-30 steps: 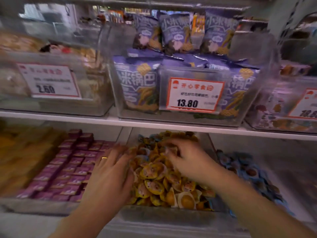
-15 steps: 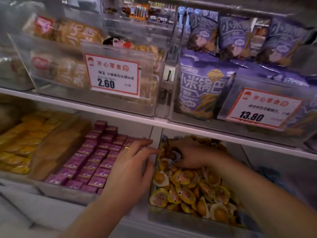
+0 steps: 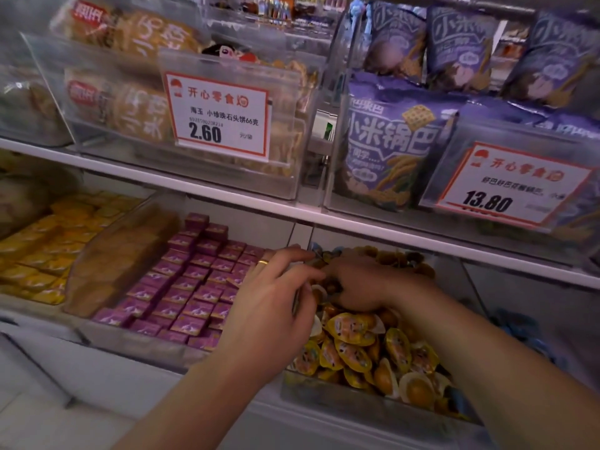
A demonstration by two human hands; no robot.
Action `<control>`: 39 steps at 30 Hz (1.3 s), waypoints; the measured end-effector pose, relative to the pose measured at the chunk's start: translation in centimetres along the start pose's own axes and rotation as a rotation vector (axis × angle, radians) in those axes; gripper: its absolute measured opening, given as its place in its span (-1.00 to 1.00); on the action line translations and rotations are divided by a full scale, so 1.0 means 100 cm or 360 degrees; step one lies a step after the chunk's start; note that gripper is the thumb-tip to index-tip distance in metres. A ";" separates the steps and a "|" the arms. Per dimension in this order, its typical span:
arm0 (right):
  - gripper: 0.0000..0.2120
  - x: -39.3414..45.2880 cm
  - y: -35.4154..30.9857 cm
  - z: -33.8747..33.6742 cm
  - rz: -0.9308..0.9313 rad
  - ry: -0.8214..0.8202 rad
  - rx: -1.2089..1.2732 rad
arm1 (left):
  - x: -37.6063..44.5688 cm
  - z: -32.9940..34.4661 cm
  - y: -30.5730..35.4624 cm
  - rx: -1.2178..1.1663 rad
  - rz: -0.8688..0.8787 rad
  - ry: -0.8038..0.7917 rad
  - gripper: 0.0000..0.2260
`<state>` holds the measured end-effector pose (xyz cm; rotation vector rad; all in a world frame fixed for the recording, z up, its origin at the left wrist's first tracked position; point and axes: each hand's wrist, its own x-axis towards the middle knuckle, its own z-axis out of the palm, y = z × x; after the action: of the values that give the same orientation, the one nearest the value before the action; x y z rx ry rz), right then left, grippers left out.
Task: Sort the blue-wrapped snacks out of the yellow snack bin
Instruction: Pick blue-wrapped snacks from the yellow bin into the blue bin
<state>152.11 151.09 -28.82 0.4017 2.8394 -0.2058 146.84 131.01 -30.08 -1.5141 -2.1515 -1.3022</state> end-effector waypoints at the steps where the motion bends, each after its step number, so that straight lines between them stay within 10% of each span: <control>1: -0.76 -0.003 0.001 0.002 0.0006 0.0028 0.0016 | 0.000 0.001 -0.001 -0.0008 -0.0005 0.0007 -0.79; 13: -0.76 -0.063 0.035 0.005 0.0587 0.0941 0.0960 | 0.002 0.013 0.019 -0.0181 0.0027 0.0112 -0.77; 20: -0.88 -0.104 -0.011 0.019 -0.0097 0.0996 0.1422 | -0.003 0.040 0.047 -0.1193 -0.0789 -0.0234 -0.63; 30: -0.75 -0.109 -0.011 0.014 0.0557 0.0922 0.2392 | 0.009 0.042 0.046 -0.1773 -0.1429 -0.0201 -0.86; 33: -0.82 -0.119 -0.016 0.016 0.0673 0.1025 0.2616 | 0.004 0.045 0.047 -0.1340 -0.0973 -0.0031 -0.86; 36: -0.64 -0.131 -0.040 0.018 0.0347 0.0579 0.3276 | -0.006 0.050 0.056 -0.0706 -0.0141 0.0100 -0.80; 39: -0.58 -0.139 -0.066 0.016 0.0125 0.0449 0.3746 | -0.012 0.060 0.066 -0.0427 0.0065 0.0087 -0.76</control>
<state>163.45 141.04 -25.75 0.7569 1.1162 -3.2404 154.70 135.23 -30.81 -1.5861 -1.9647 -1.6517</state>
